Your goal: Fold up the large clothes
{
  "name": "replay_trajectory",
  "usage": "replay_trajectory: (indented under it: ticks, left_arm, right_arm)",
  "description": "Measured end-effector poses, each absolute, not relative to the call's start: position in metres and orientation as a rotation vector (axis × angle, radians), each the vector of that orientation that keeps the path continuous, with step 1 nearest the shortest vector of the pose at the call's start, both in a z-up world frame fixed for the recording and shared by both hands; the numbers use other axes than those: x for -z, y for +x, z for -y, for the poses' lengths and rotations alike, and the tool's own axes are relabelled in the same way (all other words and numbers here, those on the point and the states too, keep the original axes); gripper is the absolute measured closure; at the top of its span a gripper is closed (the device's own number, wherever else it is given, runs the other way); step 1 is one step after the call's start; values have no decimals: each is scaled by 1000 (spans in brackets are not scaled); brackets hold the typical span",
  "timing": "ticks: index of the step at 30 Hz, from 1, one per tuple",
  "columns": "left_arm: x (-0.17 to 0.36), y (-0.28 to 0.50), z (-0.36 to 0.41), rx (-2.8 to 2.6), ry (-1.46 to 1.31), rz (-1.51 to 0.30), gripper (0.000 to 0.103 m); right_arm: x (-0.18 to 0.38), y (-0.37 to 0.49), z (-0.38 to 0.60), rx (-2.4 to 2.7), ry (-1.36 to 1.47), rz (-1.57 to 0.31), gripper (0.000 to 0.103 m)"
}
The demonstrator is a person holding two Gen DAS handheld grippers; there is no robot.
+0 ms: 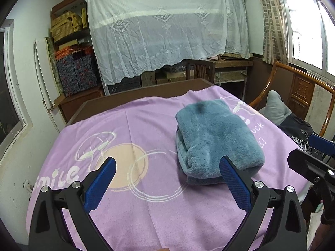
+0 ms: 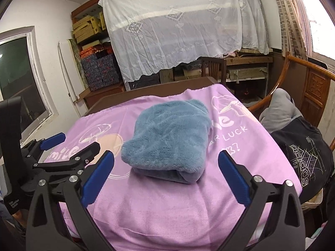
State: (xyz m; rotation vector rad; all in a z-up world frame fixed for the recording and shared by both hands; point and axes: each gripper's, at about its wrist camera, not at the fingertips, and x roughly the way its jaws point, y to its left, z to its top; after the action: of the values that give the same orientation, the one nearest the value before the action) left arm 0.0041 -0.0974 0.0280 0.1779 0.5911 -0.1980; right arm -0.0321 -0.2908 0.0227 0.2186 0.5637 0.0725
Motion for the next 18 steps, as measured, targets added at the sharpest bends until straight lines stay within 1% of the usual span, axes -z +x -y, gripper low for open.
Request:
replay_trajectory:
  ticks: [10,18]
  left_arm:
    - [-17,11,100,207,183,-627,3]
    - [-17,12,101,213,184,-632,3]
  right_arm:
    - [-8,-17,287,-72,208,-603,6]
    - [-8,-16,287,-73,208,-603,6]
